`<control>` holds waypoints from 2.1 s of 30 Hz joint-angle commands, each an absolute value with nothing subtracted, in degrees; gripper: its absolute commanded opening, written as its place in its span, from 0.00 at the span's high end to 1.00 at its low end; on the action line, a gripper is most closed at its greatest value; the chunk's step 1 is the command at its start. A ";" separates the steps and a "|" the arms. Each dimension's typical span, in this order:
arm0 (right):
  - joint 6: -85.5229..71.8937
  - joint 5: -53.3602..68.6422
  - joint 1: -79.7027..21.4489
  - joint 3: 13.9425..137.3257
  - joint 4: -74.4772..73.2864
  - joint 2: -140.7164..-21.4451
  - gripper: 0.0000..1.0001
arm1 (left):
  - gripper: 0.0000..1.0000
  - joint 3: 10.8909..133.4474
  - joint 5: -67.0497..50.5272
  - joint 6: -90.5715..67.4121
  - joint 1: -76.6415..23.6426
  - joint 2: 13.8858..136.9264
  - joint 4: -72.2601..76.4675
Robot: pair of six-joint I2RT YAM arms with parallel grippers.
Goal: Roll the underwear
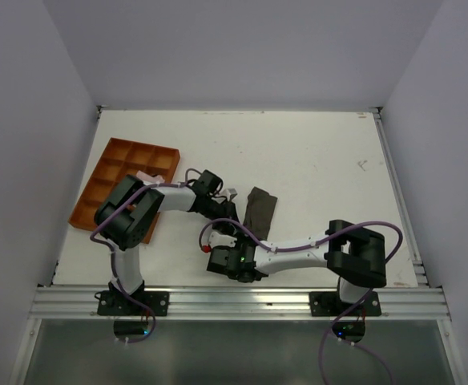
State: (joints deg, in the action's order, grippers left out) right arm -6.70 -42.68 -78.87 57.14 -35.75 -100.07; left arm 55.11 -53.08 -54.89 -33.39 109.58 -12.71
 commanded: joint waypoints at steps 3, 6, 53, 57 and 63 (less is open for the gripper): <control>-6.42 -45.35 -79.10 56.34 -33.40 -99.40 0.52 | 1.00 54.23 -55.28 -54.32 -32.61 110.21 -12.13; -5.72 -46.32 -79.10 56.51 -33.14 -99.58 0.62 | 1.00 54.14 -55.11 -54.32 -32.52 110.39 -12.13; -6.24 -2.73 -67.59 53.17 -28.13 -89.30 1.00 | 0.44 24.09 -47.10 -45.97 -24.17 86.75 25.48; -6.94 1.83 -65.75 52.74 -26.20 -89.91 1.00 | 0.47 20.05 -51.76 -47.63 -24.08 87.01 36.19; -7.29 8.96 -61.27 52.65 -24.61 -90.53 1.00 | 0.54 16.61 -52.30 -48.25 -24.17 88.42 46.83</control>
State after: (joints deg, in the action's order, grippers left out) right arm -6.44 3.05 -63.13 53.08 -27.33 -90.24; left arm 18.09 -50.52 -47.88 -24.16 88.16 35.59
